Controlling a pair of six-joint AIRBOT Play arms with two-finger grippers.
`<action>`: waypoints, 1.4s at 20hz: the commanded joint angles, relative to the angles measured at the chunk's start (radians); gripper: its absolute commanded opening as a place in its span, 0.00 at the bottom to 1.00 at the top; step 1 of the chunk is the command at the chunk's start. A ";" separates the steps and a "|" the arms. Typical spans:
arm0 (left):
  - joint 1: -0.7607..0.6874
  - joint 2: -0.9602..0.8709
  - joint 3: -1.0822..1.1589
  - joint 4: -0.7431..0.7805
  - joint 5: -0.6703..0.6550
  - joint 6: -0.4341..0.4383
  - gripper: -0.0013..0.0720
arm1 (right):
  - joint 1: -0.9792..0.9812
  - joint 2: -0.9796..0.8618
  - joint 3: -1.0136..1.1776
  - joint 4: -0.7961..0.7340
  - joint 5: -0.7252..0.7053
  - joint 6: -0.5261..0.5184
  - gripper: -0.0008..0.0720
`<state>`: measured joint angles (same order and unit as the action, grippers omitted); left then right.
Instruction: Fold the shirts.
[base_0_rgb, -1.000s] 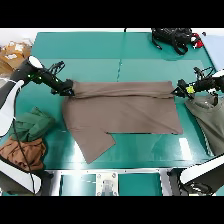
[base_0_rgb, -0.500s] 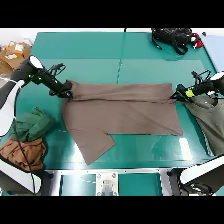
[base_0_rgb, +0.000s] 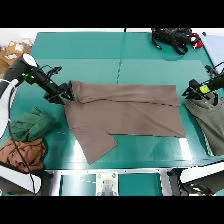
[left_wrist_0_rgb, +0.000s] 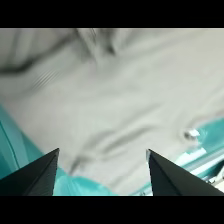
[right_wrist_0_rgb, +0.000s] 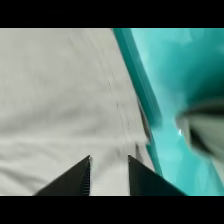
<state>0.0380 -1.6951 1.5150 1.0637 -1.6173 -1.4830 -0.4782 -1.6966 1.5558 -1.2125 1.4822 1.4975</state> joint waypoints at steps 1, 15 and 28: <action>0.003 0.123 -0.080 0.018 -0.031 -0.009 0.85 | -0.026 0.101 -0.032 -0.084 0.090 0.022 0.11; -0.231 0.676 -1.079 -0.119 0.614 -0.065 0.85 | -0.145 0.804 -1.068 -0.045 -0.207 0.204 0.62; -0.240 0.619 -1.135 -0.494 0.784 0.183 0.04 | -0.141 0.614 -1.098 0.340 -0.454 -0.018 0.06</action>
<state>-0.2031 -1.0683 0.3622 0.6346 -0.8215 -1.3716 -0.6197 -1.0683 0.4408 -0.9363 1.0420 1.5562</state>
